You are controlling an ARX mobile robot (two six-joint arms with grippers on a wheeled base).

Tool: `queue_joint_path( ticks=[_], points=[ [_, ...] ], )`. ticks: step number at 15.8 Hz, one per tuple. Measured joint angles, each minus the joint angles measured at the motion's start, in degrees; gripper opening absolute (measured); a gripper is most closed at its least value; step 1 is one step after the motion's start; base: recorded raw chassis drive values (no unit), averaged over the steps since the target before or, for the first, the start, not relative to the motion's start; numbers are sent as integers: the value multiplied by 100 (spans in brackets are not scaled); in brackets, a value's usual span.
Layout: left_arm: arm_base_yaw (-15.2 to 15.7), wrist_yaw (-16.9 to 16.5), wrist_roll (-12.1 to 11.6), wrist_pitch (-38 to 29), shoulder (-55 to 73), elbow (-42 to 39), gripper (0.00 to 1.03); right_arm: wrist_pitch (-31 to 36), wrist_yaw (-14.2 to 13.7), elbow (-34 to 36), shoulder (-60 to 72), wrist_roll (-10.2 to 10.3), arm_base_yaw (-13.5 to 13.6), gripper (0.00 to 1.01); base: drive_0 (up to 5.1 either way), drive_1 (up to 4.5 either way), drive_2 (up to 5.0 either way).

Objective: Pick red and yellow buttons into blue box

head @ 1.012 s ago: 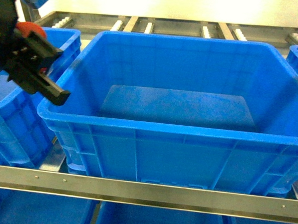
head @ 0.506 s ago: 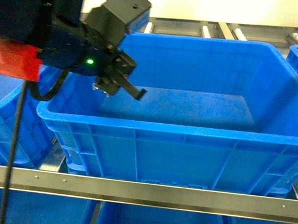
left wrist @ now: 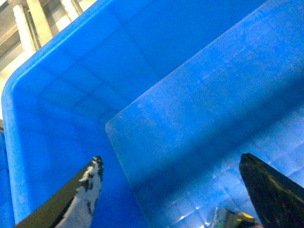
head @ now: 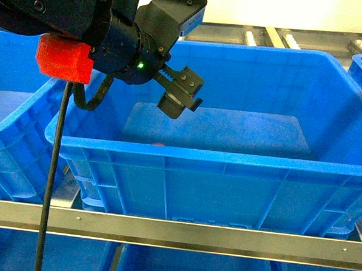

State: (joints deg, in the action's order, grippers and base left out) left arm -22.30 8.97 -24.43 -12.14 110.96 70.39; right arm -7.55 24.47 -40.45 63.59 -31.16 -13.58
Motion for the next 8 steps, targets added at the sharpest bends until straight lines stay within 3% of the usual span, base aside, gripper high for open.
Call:
queue_joint_path(
  ticks=[1,2,3,4,5,8],
  points=[
    [0,-2,0,4,0,0,95,0,2,0,0,2,0,98,0,0,0],
    [-7,0,-31,-103,-4,-28,100,0,2,0,0,0,0,98,0,0,0],
    [7,166,-203,-638,-240,-463,98,2,2,0,0,2,0,98,0,0,0],
    [15,372,-527,-1235,-756,-1244,98,-7,-7,0,2,0,-4,98,0,0,0],
    [28,385,-706,-1672,-1399,-1947,98,-4,-7,0,2,0,-7,98,0,0,0],
    [-2,492,-1008,-2050,-3108,-3506,98,-7,-7,0,2,0,-4,98,0,0,0]
  ],
)
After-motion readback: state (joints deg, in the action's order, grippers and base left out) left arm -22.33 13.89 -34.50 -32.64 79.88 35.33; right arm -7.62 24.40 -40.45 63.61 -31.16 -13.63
